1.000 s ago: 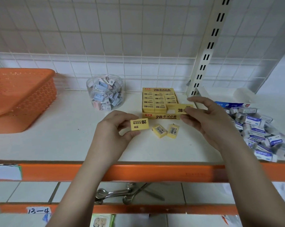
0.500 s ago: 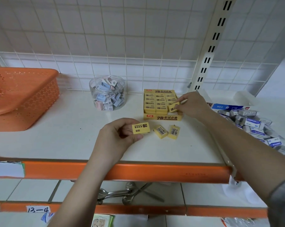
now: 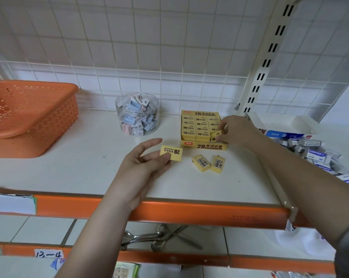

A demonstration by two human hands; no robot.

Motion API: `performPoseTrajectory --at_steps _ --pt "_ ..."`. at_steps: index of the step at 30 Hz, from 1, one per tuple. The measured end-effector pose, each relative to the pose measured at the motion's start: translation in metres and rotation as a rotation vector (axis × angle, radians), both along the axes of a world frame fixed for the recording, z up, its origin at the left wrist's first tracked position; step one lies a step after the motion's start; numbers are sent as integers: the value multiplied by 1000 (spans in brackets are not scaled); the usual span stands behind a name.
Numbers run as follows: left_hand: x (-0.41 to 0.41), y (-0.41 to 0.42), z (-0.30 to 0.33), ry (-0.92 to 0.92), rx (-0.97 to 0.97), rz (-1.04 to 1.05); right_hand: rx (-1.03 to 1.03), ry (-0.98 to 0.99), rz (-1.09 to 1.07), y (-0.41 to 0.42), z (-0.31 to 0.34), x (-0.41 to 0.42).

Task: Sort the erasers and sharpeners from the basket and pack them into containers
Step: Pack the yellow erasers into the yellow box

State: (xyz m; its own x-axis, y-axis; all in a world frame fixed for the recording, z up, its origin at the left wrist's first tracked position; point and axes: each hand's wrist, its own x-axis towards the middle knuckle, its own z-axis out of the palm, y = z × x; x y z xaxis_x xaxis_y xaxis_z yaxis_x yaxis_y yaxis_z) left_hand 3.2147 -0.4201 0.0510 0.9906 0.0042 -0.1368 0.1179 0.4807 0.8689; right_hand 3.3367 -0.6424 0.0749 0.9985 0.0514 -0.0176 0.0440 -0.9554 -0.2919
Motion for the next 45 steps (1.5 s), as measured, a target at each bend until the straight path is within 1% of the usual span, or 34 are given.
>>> performPoseTrajectory --at_steps 2,5,6,8,12,19,20,23,27,30,33,36,39,42,45 --pt "-1 0 3 44 -57 4 30 8 -19 0 0 2" --pt "-2 1 3 63 9 -20 125 68 -57 -1 0 4" --pt "-2 1 2 63 35 -15 129 74 -59 -1 0 4" --pt "-1 0 1 61 56 11 79 42 -53 0 -1 3" --pt "0 2 -2 54 81 85 -103 -57 -18 4 -6 2" --pt "0 3 -6 13 116 68 -210 -93 -10 3 -11 6" --pt "-1 4 -7 -7 162 64 -224 -102 1 3 -12 7" --pt "-3 6 -8 -64 401 76 -271 -132 24 4 -16 9" --pt "-2 6 -8 -122 646 105 -297 -97 11 6 -19 13" --pt "4 7 -7 -181 789 86 -193 -95 3 2 -18 8" --pt "12 9 -1 -210 957 96 41 -161 -35 -3 -15 -7" --pt "25 6 11 -298 1032 69 240 -288 -37 -9 -11 -33" --pt "44 -6 21 -406 1089 -4 425 -367 -31 -13 -15 -71" --pt "70 -23 24 -434 1135 -65 501 -428 -38 -18 -29 -109" --pt "93 -44 25 -471 1205 -125 468 -467 -29 -24 -50 -138"
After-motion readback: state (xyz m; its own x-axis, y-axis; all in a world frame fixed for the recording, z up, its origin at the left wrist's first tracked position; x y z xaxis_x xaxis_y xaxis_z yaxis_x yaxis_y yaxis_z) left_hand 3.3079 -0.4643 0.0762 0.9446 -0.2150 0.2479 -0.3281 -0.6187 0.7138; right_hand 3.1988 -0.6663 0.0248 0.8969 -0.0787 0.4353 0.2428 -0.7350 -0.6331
